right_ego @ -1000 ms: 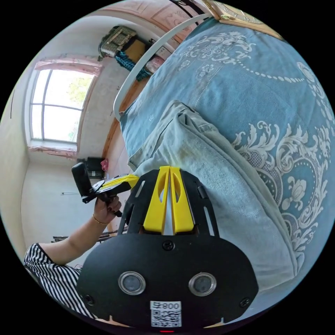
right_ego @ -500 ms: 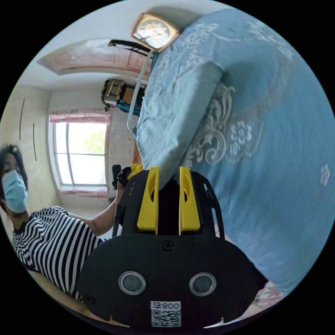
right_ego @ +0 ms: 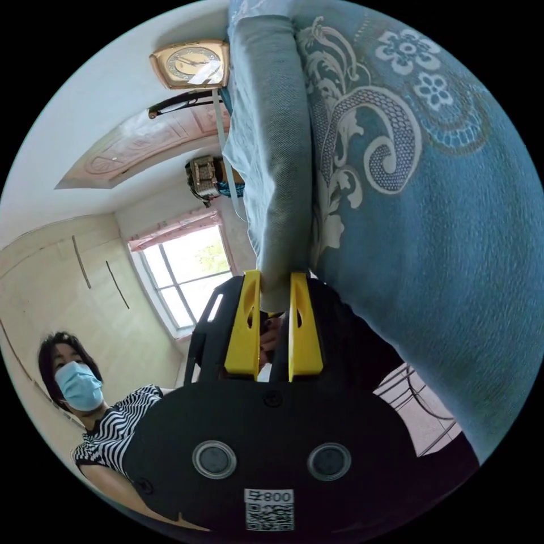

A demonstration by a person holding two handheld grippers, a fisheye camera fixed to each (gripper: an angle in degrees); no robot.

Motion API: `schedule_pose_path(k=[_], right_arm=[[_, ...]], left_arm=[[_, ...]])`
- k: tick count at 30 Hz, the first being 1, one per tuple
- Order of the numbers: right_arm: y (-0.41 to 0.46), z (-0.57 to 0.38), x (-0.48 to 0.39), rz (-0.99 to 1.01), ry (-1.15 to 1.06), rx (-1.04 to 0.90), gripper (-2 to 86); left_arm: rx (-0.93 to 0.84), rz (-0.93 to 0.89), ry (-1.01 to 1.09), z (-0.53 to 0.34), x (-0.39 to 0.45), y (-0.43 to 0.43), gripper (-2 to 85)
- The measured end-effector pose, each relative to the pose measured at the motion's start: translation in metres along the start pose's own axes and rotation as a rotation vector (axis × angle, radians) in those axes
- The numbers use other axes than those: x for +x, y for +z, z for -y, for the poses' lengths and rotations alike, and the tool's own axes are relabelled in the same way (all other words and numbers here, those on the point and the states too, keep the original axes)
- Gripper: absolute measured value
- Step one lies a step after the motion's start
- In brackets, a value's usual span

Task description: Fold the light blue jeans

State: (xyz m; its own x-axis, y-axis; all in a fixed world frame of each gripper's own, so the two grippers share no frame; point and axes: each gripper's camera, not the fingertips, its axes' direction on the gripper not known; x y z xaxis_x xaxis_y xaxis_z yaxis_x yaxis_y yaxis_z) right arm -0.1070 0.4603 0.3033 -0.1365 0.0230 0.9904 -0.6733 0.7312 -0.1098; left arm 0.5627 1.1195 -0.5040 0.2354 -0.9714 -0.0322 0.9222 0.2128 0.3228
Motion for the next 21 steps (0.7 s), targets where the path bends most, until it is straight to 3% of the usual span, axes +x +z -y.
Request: schedule_pose_path(k=[8, 12, 21], right_arm=[[-0.028, -0.012, -0.035, -0.021, -0.077, -0.005, 3.4], [-0.034, -0.016, -0.035, -0.06, -0.072, -0.018, 3.9], [-0.067, -0.053, 0.001, 0.029, 0.015, 0.075, 11.3]], left_arm=[[0.152, -0.244, -0.147, 0.013, -0.038, -0.007, 17.7], [0.182, -0.335, -0.135, 0.023, -0.038, -0.006, 13.7], [0.189, -0.304, -0.16, 0.026, -0.028, -0.012, 7.3]])
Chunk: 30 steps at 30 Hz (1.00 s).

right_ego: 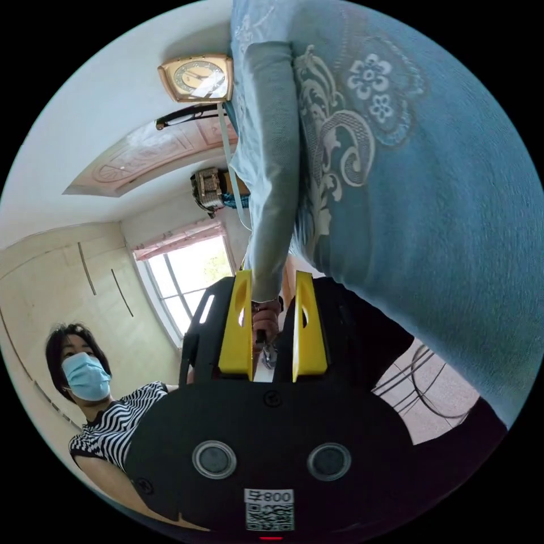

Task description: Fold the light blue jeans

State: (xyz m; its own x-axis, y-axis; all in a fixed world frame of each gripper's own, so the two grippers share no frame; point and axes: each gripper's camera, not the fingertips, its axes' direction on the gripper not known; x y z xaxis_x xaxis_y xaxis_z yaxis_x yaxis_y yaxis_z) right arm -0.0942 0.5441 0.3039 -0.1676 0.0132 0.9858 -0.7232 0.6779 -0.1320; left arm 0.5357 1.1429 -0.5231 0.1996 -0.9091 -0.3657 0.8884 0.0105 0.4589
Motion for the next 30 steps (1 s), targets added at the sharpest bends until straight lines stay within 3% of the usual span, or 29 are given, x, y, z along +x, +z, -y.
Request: schedule_pose_path(k=[7, 11, 21, 30], right_arm=[[0.018, 0.002, -0.004, 0.113, 0.006, -0.003, 13.9], [0.035, 0.006, -0.006, 0.191, 0.044, -0.01, 10.6], [0.022, -0.018, -0.039, 0.139, 0.029, -0.008, 6.4], [0.014, -0.042, -0.077, 0.131, 0.002, -0.016, 5.8]], left_arm=[[0.01, -0.02, -0.024, -0.004, 0.008, 0.005, 7.2], [0.004, -0.013, -0.031, -0.01, 0.011, 0.009, 7.7], [0.153, 0.062, 0.04, -0.026, 0.025, -0.011, 16.6], [0.212, 0.127, 0.053, -0.016, 0.051, 0.008, 15.5]])
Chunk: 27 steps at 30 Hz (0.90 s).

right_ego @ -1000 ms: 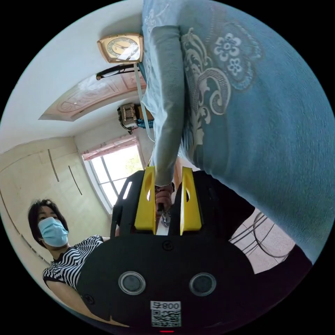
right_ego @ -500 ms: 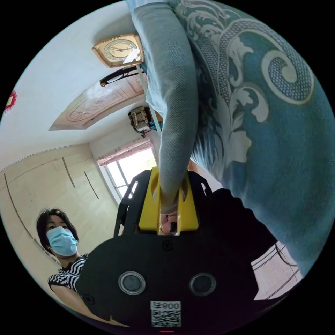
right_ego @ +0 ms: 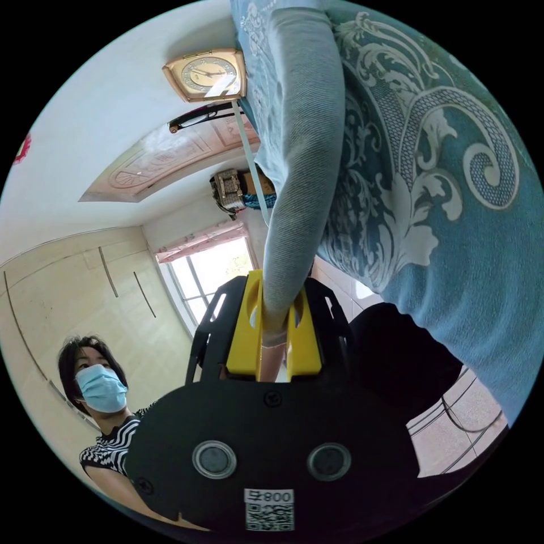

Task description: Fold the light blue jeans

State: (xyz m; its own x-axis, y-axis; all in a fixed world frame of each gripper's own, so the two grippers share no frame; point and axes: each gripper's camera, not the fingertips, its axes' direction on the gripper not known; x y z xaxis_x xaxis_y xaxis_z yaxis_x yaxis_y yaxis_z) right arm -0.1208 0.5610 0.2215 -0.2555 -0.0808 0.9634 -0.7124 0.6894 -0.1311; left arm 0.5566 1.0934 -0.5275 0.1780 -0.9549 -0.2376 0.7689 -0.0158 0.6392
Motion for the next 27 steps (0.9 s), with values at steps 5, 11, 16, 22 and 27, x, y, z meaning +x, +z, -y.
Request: schedule_pose_path(k=[5, 11, 16, 22, 27], right_arm=[[-0.002, -0.018, -0.023, -0.025, -0.015, -0.009, 5.6], [-0.024, -0.057, -0.057, -0.046, -0.057, -0.002, 5.3], [-0.046, -0.108, -0.099, -0.096, -0.144, 0.0, 5.1], [-0.071, -0.186, -0.155, -0.126, -0.273, 0.032, 4.8], [-0.101, -0.255, -0.191, -0.113, -0.364, 0.1, 4.8]], left_arm=[[-0.017, 0.05, -0.023, -0.021, 0.013, 0.02, 10.3], [-0.04, 0.099, 0.071, -0.076, 0.053, 0.046, 8.4], [-0.088, 0.092, 0.162, -0.137, 0.093, 0.071, 8.1], [-0.154, 0.064, 0.267, -0.216, 0.143, 0.107, 8.1], [-0.246, 0.041, 0.358, -0.286, 0.186, 0.157, 8.1]])
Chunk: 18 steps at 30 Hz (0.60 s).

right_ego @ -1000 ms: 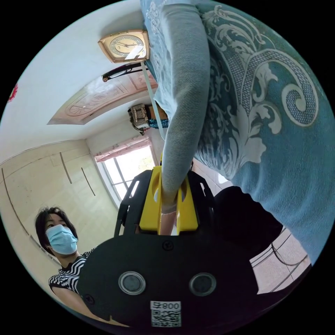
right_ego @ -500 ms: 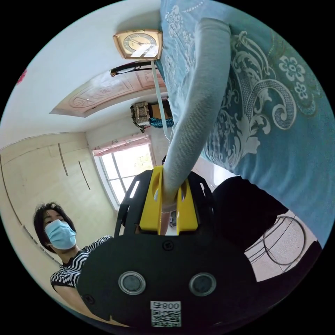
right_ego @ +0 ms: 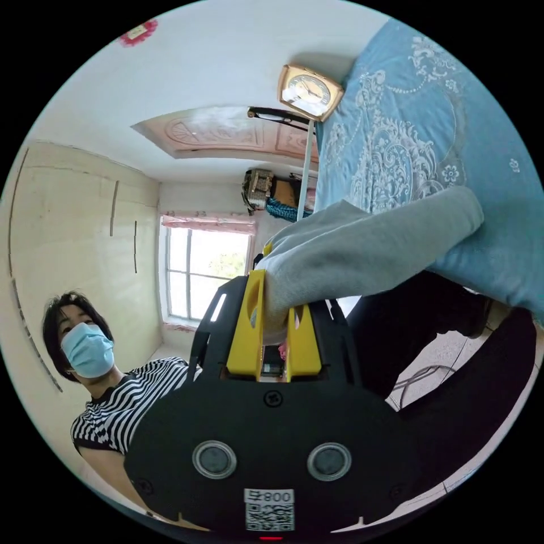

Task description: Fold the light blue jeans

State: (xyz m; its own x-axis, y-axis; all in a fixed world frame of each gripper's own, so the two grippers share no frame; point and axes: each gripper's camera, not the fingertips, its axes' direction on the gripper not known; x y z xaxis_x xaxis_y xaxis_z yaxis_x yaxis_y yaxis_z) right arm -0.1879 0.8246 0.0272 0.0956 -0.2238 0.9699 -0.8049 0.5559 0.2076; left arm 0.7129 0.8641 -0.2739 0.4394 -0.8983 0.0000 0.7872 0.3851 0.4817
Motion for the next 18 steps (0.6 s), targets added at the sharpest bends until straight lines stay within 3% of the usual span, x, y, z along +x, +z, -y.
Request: schedule_pose_path(k=[10, 18], right_arm=[[-0.114, -0.116, -0.069, 0.001, -0.078, 0.239, 4.8], [-0.217, -0.182, -0.083, 0.043, -0.056, 0.481, 4.7]], left_arm=[[-0.248, -0.05, 0.121, -0.064, 0.095, 0.165, 7.9], [-0.515, -0.012, 0.18, -0.108, 0.166, 0.367, 7.9]])
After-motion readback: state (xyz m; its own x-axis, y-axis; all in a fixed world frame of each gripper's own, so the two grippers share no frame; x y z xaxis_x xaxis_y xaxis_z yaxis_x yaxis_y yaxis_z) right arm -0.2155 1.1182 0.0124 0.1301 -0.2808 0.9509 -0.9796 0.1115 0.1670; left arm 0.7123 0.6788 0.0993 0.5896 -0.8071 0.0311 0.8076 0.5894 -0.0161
